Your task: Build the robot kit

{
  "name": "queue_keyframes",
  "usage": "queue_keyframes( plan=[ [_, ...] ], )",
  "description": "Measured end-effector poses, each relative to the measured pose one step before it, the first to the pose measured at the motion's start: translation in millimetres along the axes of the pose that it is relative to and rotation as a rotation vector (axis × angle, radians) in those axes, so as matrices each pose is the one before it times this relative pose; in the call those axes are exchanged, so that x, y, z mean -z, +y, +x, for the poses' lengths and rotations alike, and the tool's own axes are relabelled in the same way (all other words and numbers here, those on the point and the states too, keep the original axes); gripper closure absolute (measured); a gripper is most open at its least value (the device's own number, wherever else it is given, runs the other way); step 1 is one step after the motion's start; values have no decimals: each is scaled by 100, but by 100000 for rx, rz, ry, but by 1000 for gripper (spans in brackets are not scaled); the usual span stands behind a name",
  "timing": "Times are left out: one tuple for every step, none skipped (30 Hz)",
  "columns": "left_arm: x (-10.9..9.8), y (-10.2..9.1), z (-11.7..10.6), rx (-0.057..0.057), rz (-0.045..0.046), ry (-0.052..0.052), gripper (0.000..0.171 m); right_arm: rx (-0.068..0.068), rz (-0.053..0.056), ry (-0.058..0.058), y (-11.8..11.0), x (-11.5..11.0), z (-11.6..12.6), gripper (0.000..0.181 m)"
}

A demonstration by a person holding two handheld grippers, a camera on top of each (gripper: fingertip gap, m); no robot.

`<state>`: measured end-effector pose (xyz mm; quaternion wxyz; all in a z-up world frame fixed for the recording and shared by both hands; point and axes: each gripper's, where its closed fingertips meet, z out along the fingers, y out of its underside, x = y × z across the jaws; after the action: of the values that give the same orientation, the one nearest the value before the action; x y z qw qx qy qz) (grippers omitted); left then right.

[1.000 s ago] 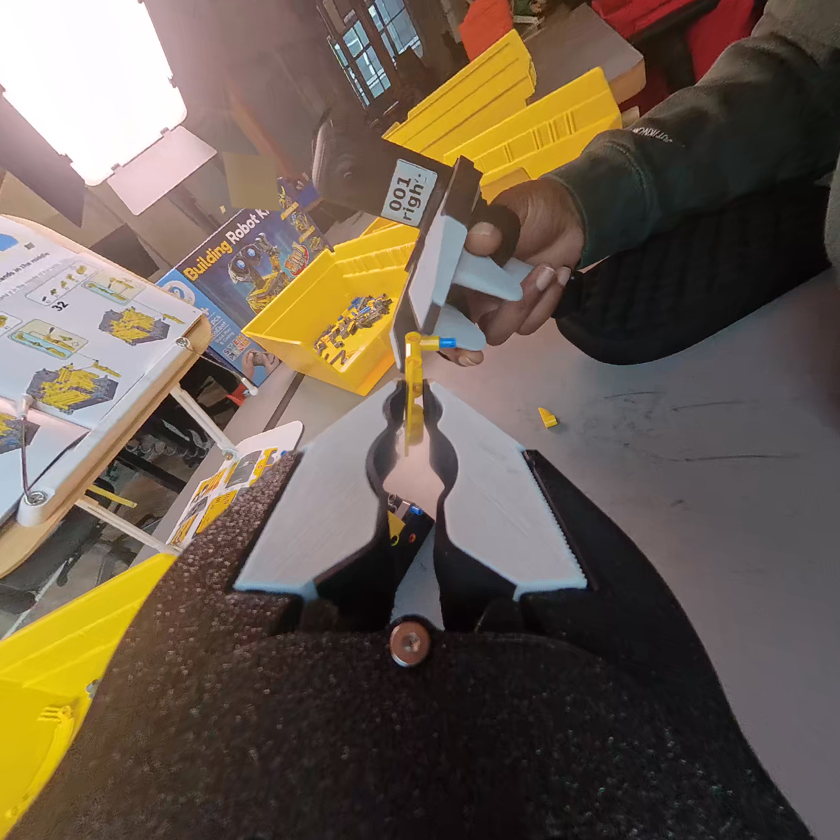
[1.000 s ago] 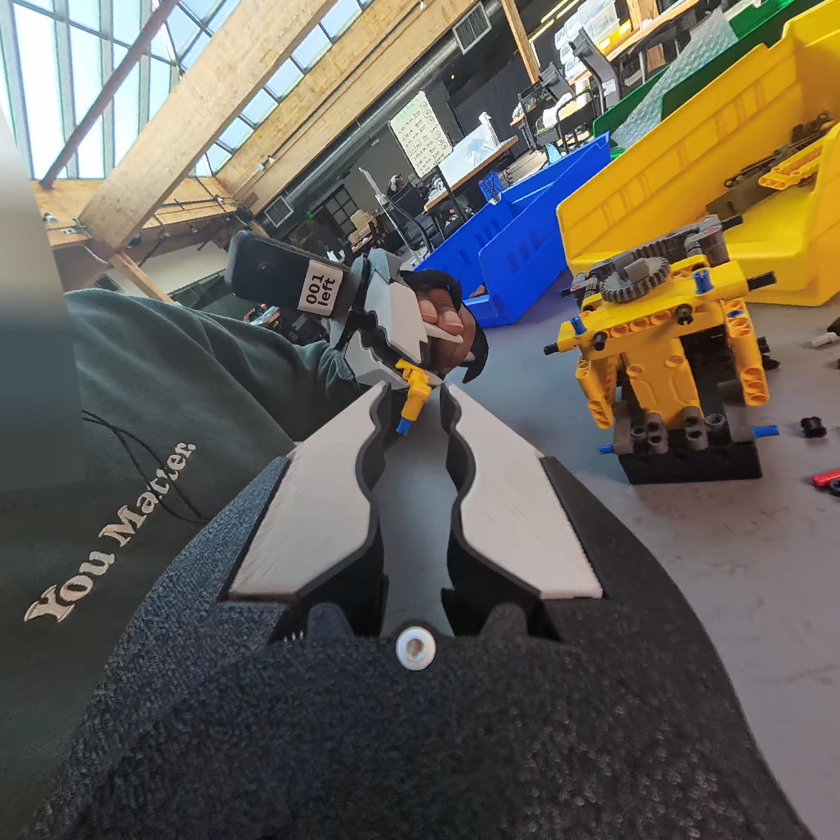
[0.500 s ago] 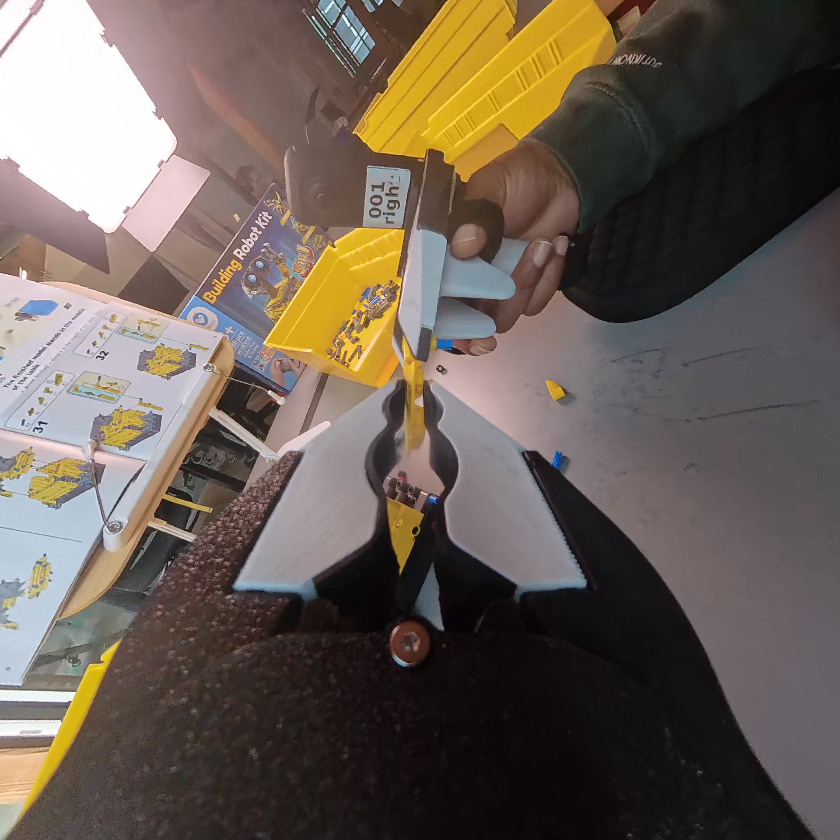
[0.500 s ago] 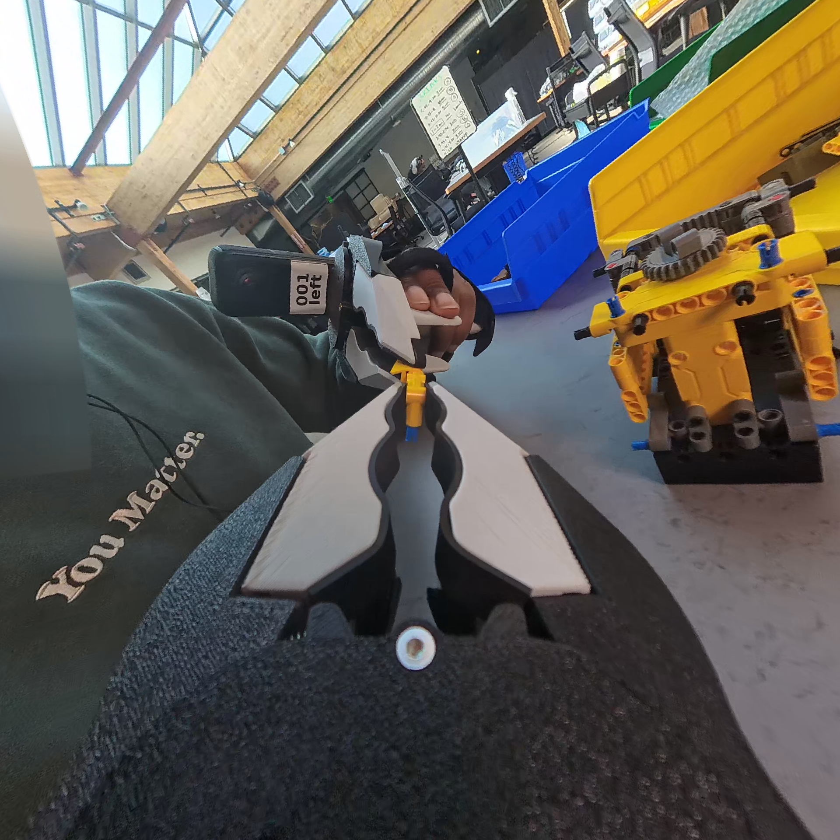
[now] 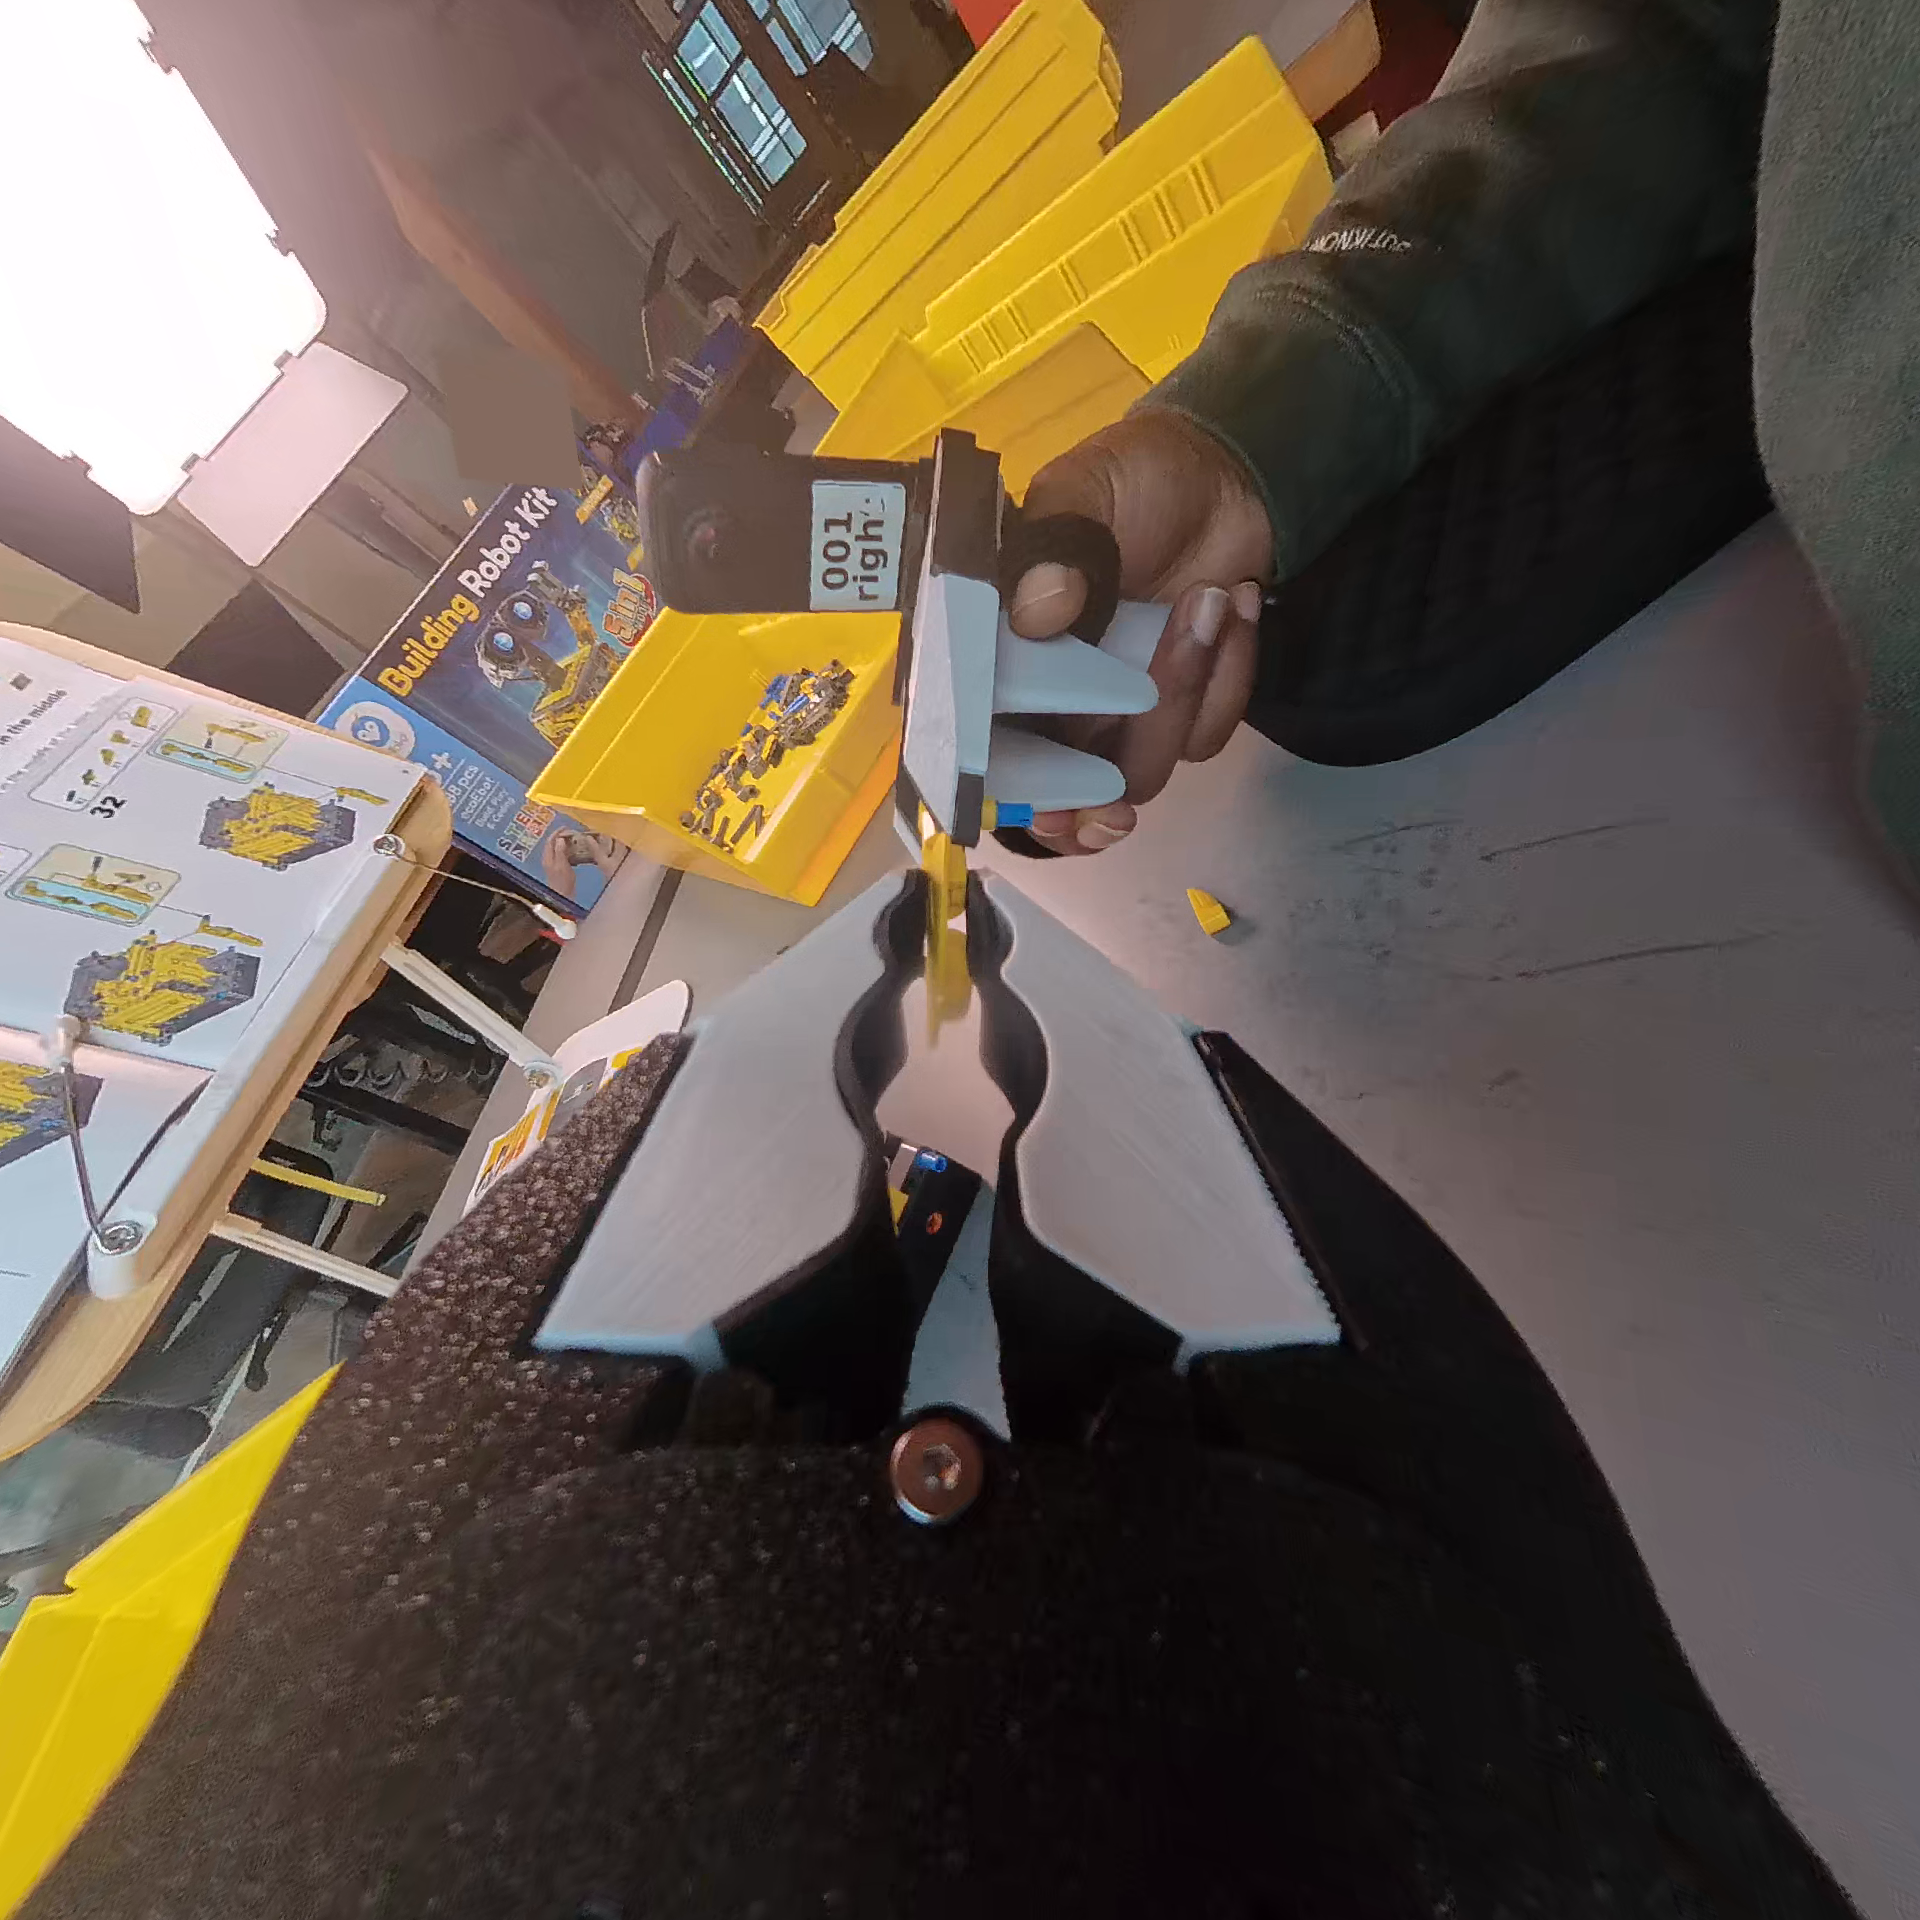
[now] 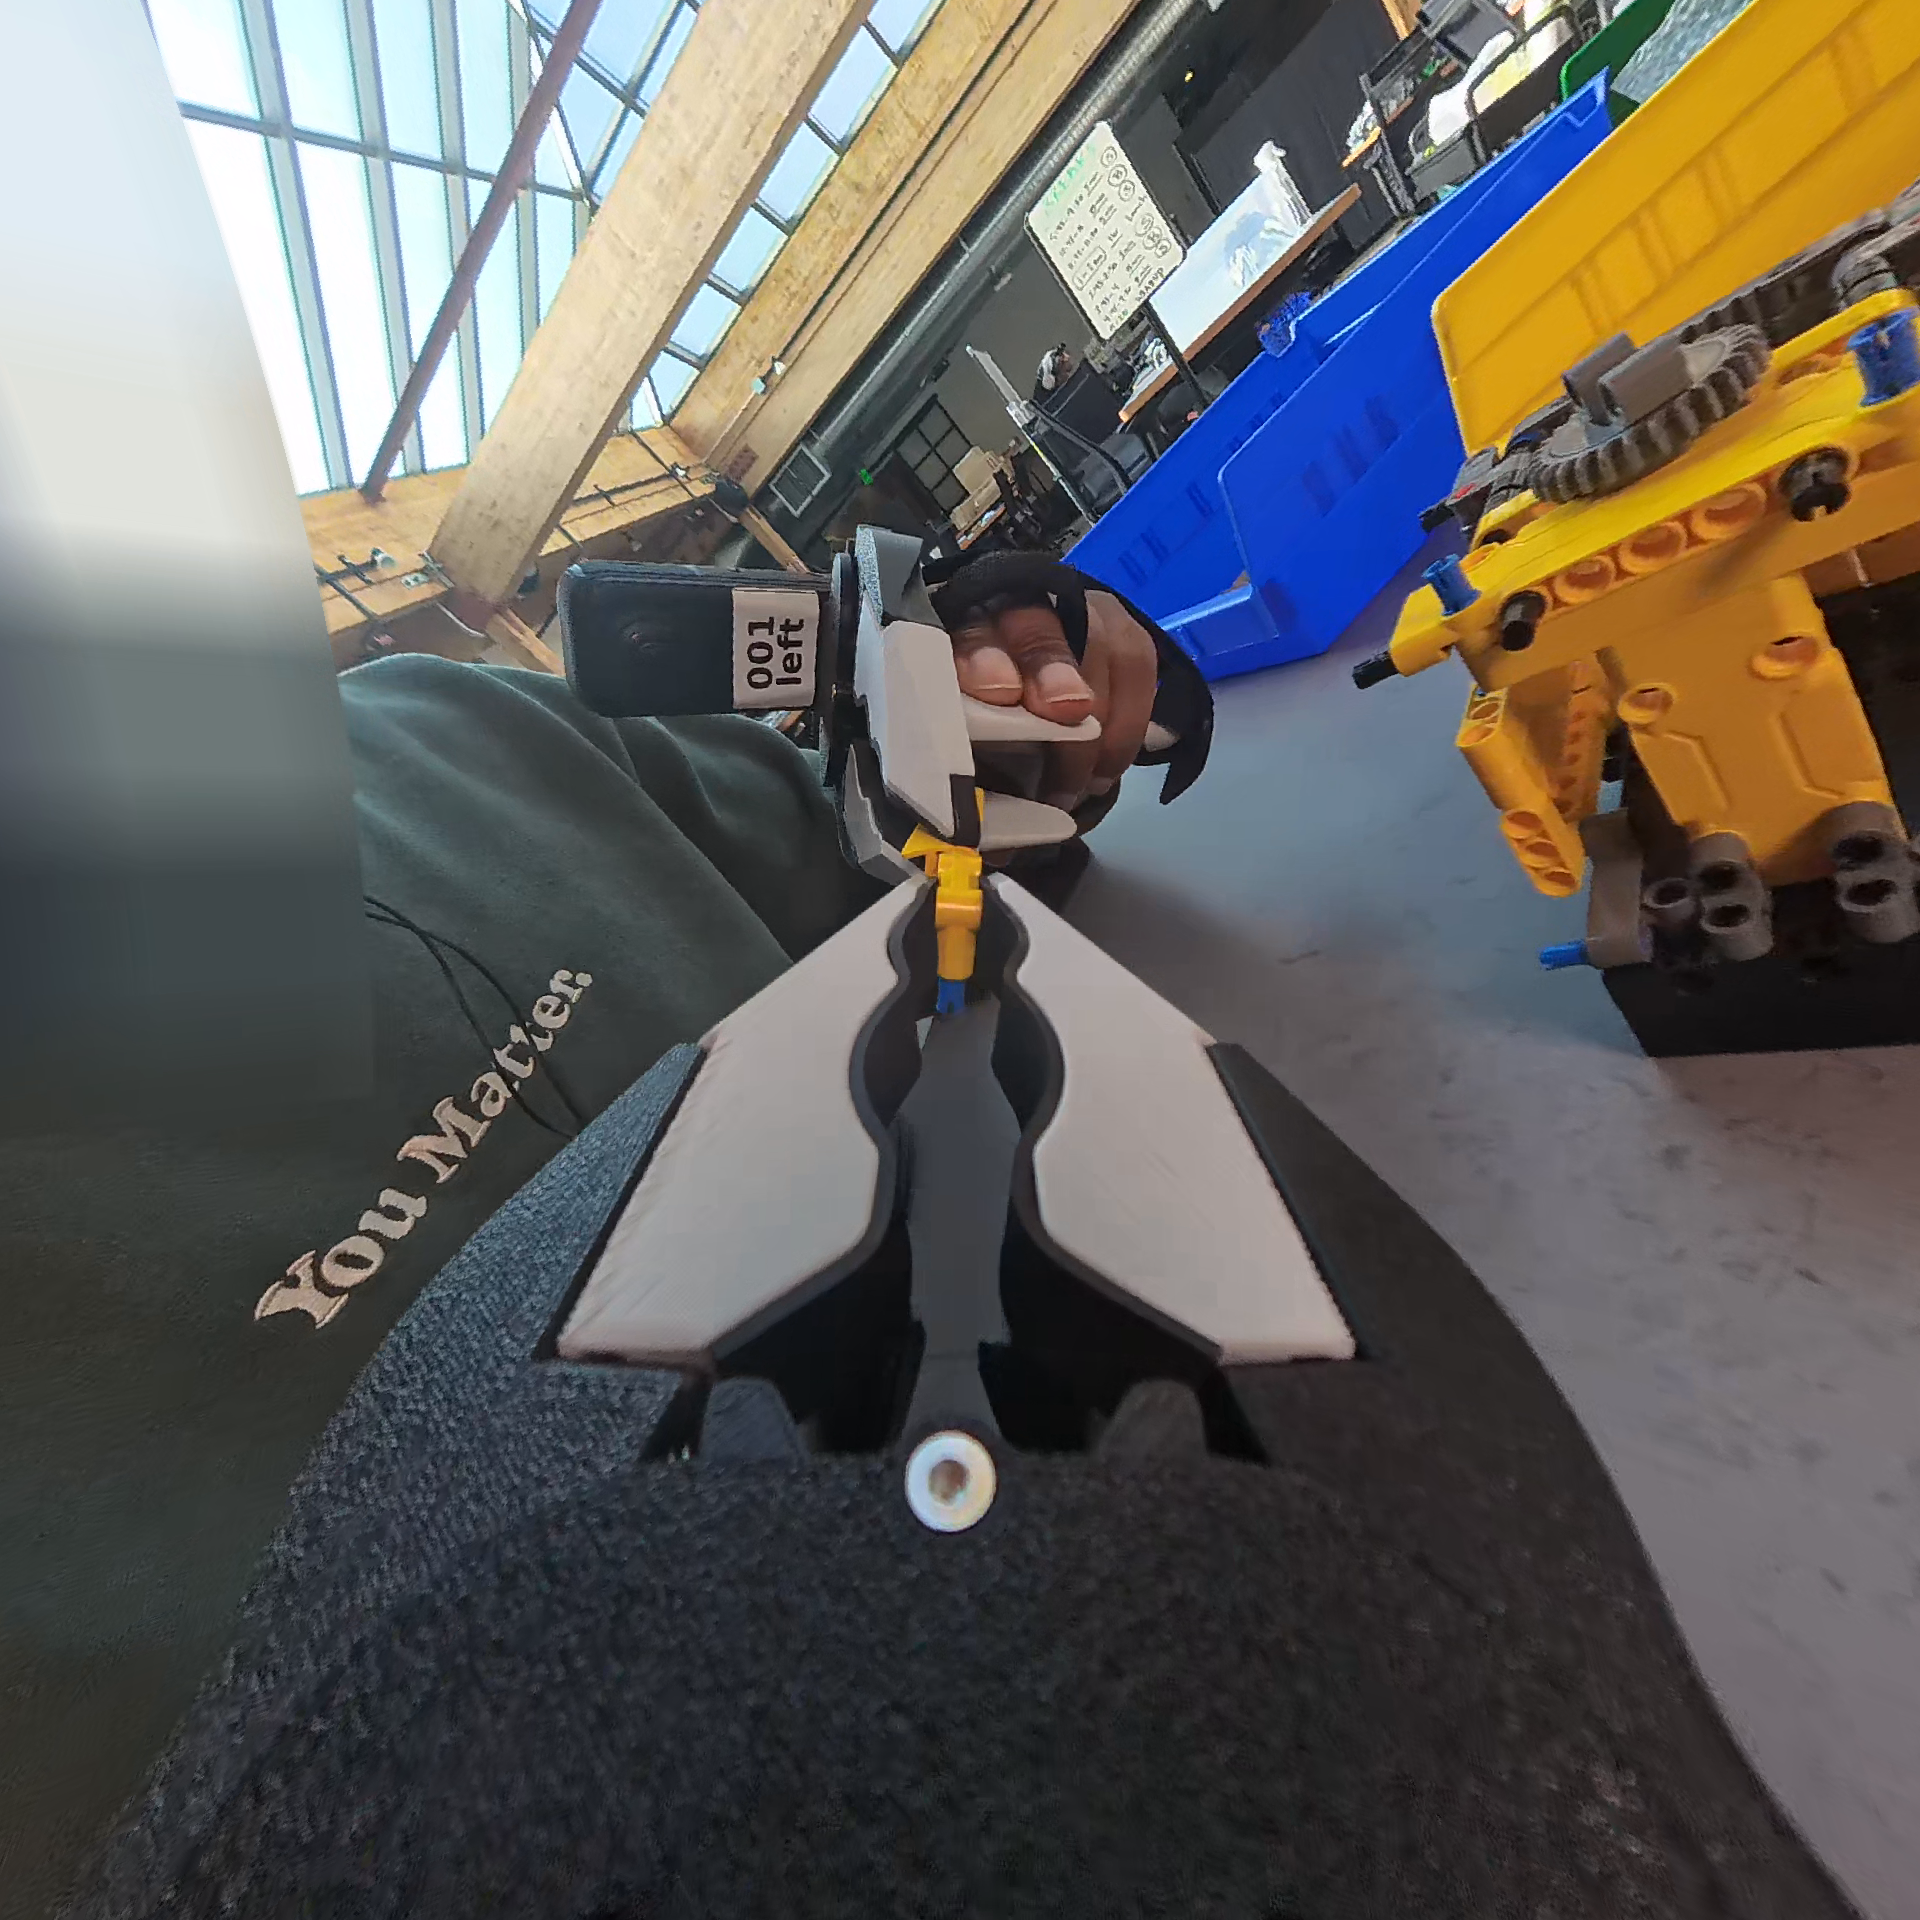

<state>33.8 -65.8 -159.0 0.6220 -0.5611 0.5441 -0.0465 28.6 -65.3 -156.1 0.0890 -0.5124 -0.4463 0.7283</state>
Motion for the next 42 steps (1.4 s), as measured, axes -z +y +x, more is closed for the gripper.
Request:
queue_keyframes(
  plan=[
    [-5, -38, 33, -923, -176, -245, 165, -191, 123, -446, 22, -18, -44, 177],
    [8, -77, 63, 249, 459, 117, 165, -266, -51, -679, 57, -19, -76, 178],
    [30, -57, 42, 475, 510, 135, 165, -466, -173, -671, 40, -55, -62, 177],
    [36, -92, 34, -294, 274, 24, 165, 0, -164, -613, 32, -50, -102, 177],
    [10, -131, 45, -411, 70, 259, 165, 115, -284, -681, 54, -32, -125, 176],
    [29, -127, -30, -106, 281, -116, 165, -116, 397, -635, -44, -24, -125, 177],
    [24, -42, 6, -227, -129, 185, 165, 143, -27, -66, 5, -24, -42, 177],
    [4, -6, 49, -456, -187, 107, 165, 306, -317, 177, 41, -19, -4, 176],
    [5, -47, 39, 46, 186, 36, 165, 178, -193, -220, 38, -26, -55, 176],
    [22, -43, 24, -266, -12, 104, 165, 160, -170, -160, 35, -27, -48, 176],
    [15, -71, -20, -198, 31, 34, 165, 174, 165, -242, -28, -32, -59, 176],
    [-26, -28, 34, -167, -221, 388, 164, 309, -298, -74, 25, 6, -44, 177],
    [-78, 143, 80, -152, -914, 788, 164, 671, -782, 895, 113, 38, 125, 176],
    [-71, 168, 4, 1157, -402, 970, 164, 1457, -978, 1452, 53, 58, 187, 176],
    [35, -98, -243, 2625, 1928, 733, 164, 2671, 96, 804, -217, 11, -40, 176],
    [116, -271, -408, 4166, 2834, 1098, 164, 3383, 906, 847, -419, -13, -126, 175],
    [89, -265, -274, 5282, 2492, 2165, 162, 4774, 597, 1754, -395, 34, -17, 175],
    [110, -184, -428, 6339, 2317, 445, 154, 5777, -359, 2179, -212, 142, 5, 175],
    [202, -102, -375, 6787, 2714, 769, 144, 7201, -933, 4092, -99, 285, 253, 175],
    [251, 13, -114, 8959, 2833, 2986, 138, 8682, -905, 5035, -63, 364, 352, 175],
    [196, 87, 48, 10923, 2679, 4575, 139, 8653, -68, 4802, -195, 371, 296, 175],
    [86, 267, -60, 10946, 1710, 3754, 140, 9327, 1167, 4719, -379, 355, 243, 175],
    [9, 497, -140, 8280, -328, 2525, 139, 9580, 1039, 4408, -383, 285, 193, 175],
    [-30, 521, -170, 4279, -945, 1164, 138, 9228, -29, 3910, -217, 186, 137, 175],
    [-60, 500, -264, 801, -1646, -794, 138, 8085, -999, 3506, -92, 84, 113, 175],
    [-54, 346, -253, -1765, -1573, -2004, 138, 7187, -1381, 3501, 2, 16, 130, 175],
    [-45, 109, -162, -2958, -948, -2311, 140, 6085, -1904, 1747, 128, -23, -76, 175],
    [-42, -39, -48, -3240, -773, -1969, 140, 4915, -2431, 1897, 250, -72, -1, 175],
    [-63, 52, -111, -3759, -1733, -2527, 140, 4096, -2185, 1457, 295, -87, -13, 175],
    [-50, 205, -322, -4923, -2699, -4159, 141, 2564, -1743, 421, 272, -109, -87, 175],
    [-18, 262, -350, -6231, -2668, -4828, 141, 964, -1483, -2, 262, -134, -90, 175],
    [-6, 266, -182, -6252, -2454, -3959, 142, -662, -1169, -385, 220, -153, -89, 175],
    [-29, 287, -185, -5946, -2515, -3998, 142, -3328, -1696, -712, 241, -230, -59, 174],
    [-82, 365, 0, -6117, -2925, -2763, 143, -6851, -2460, -2744, 261, -361, -253, 174],
    [-161, 445, 61, -5834, -3498, -2323, 144, -9708, -3393, -5477, 319, -467, -614, 175],
    [-214, 363, 210, -4576, -2927, -1102, 144, -11154, -3770, -4418, 327, -525, -465, 174],
    [-216, 222, 495, -2801, -2027, 1200, 149, -10178, -1984, -2814, 104, -500, -255, 174],
    [-161, 37, 383, -1115, -802, 1107, 157, -9206, -1509, -1866, 132, -399, -125, 175],
    [-100, -25, 138, 218, -23, 130, 163, -7453, -477, -992, 49, -219, 60, 175],
    [-93, 100, -147, 2363, -490, -355, 163, -5545, 718, -623, -28, -13, 187, 175],
    [-138, 54, -71, 5426, -98, 1283, 163, -3931, 873, -621, 28, 58, 258, 174],
    [-157, -6, -62, 7701, 538, 1921, 163, -3160, 2016, -623, -112, 86, 261, 174]
  ],
)
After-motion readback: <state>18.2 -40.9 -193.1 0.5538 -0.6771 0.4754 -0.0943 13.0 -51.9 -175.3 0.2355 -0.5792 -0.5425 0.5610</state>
